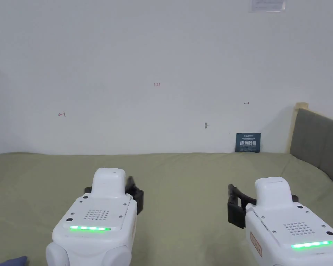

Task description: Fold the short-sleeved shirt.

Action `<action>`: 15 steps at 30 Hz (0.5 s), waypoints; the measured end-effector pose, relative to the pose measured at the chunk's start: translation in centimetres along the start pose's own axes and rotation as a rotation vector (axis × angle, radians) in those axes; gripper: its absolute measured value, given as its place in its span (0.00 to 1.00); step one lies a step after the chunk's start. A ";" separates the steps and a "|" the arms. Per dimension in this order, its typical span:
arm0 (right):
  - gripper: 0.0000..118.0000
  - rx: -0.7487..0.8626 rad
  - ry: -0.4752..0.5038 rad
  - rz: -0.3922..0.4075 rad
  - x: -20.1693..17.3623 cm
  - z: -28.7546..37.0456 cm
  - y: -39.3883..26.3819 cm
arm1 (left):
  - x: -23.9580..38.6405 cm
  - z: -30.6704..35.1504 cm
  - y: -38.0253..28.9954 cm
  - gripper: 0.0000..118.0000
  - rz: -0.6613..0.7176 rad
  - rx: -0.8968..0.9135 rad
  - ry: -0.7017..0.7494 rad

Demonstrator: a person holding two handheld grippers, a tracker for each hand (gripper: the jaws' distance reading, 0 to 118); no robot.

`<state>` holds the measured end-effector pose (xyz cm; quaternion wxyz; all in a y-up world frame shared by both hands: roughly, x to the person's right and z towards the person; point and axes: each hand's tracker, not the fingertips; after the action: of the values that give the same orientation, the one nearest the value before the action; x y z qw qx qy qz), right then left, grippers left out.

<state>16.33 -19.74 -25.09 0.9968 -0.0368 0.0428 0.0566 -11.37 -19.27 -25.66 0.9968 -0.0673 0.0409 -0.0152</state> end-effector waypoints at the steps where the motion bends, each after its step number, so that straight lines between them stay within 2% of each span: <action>1: 0.55 0.016 -0.012 -0.003 -0.2 0.1 0.1 | 0.0 -0.1 0.0 0.59 -0.001 -0.017 0.008; 2: 0.55 0.017 -0.006 -0.004 -0.3 0.2 0.2 | -0.2 -0.6 -0.2 0.93 0.003 -0.035 0.009; 3: 0.55 0.015 -0.004 -0.003 -0.4 0.1 0.4 | 0.0 -0.1 -0.1 0.99 0.013 0.026 -0.017; 6: 0.55 0.017 -0.007 -0.005 -0.4 0.0 0.2 | 0.7 0.3 -0.4 1.00 -0.016 0.010 0.029; 13: 0.55 0.049 -0.005 -0.011 -0.6 0.2 0.9 | -0.4 0.4 0.4 1.00 -0.025 0.041 0.025; 15: 0.55 0.056 -0.014 -0.014 -0.5 0.3 0.9 | 0.0 0.2 1.0 1.00 -0.032 -0.003 0.031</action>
<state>15.74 -18.85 -24.77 0.9981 -0.0089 0.0373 0.0484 -11.31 -18.28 -25.58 0.9956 -0.0690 0.0553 -0.0322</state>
